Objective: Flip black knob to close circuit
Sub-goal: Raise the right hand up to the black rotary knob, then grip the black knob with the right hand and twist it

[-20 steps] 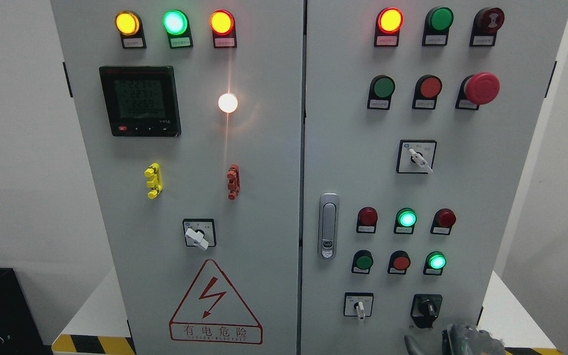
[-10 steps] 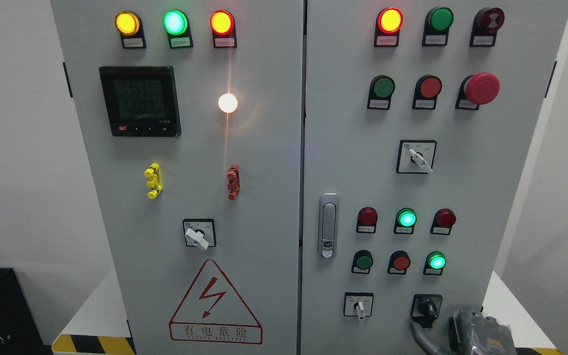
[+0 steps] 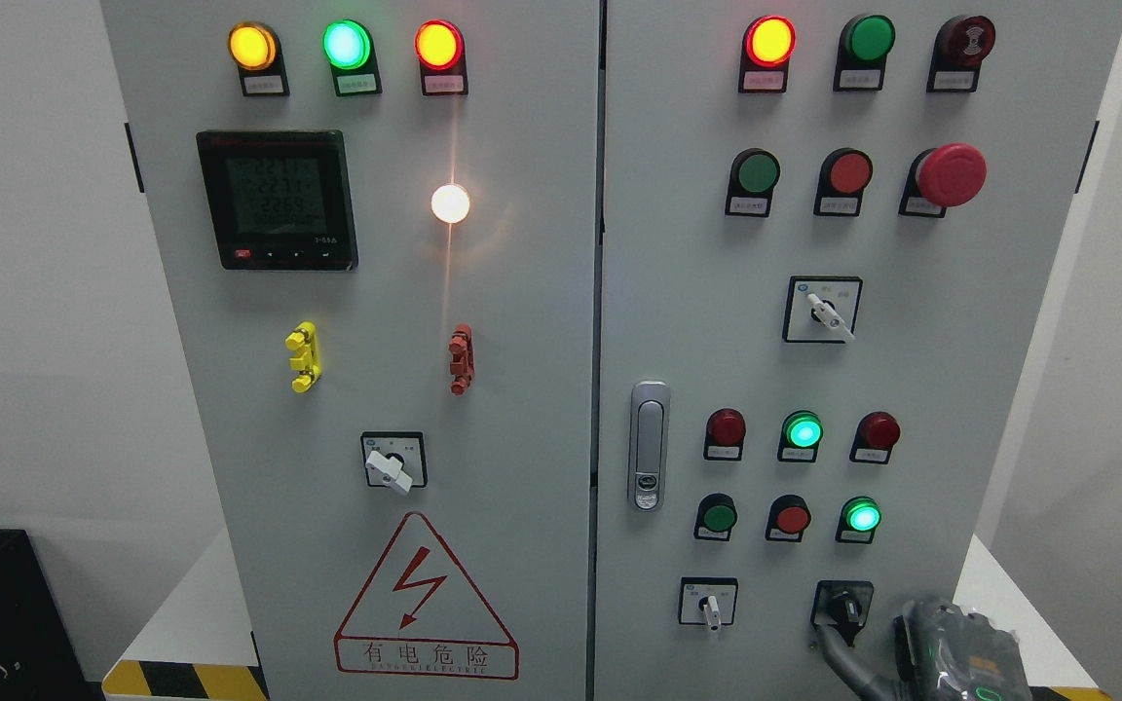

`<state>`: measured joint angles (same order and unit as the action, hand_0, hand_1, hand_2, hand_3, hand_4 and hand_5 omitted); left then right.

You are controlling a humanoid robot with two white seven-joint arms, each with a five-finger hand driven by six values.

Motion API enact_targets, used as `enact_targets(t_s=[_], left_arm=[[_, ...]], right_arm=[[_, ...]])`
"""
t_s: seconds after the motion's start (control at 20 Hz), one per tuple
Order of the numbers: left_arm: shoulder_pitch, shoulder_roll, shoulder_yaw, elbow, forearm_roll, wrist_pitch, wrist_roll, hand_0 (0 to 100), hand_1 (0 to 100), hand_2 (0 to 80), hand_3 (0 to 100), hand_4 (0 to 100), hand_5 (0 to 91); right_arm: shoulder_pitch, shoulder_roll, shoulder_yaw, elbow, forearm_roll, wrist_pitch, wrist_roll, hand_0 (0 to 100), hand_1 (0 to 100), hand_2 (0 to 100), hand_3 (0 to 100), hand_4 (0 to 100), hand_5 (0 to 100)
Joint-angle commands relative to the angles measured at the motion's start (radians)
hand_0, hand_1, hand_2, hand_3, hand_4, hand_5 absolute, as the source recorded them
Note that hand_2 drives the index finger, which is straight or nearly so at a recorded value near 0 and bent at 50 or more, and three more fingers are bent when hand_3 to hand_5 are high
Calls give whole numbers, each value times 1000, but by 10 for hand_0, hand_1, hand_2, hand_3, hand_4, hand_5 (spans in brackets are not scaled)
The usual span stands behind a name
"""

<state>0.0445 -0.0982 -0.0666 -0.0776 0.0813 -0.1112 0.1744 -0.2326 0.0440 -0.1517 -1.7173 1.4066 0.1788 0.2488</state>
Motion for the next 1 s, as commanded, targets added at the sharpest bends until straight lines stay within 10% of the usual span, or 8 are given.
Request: enact_targets(t_s=[0.0, 0.95], left_arm=[[0, 0, 1, 1, 0, -1, 2, 120, 556, 0, 0, 0, 0], [0, 0, -1, 1, 0, -1, 1, 120, 556, 0, 0, 0, 0]], right_arm=[[-4, -3, -20, 12, 14, -1, -3, 0, 0, 942, 1000, 972, 951], [1, -4, -40, 2, 14, -4, -5, 0, 0, 939, 1000, 970, 951]])
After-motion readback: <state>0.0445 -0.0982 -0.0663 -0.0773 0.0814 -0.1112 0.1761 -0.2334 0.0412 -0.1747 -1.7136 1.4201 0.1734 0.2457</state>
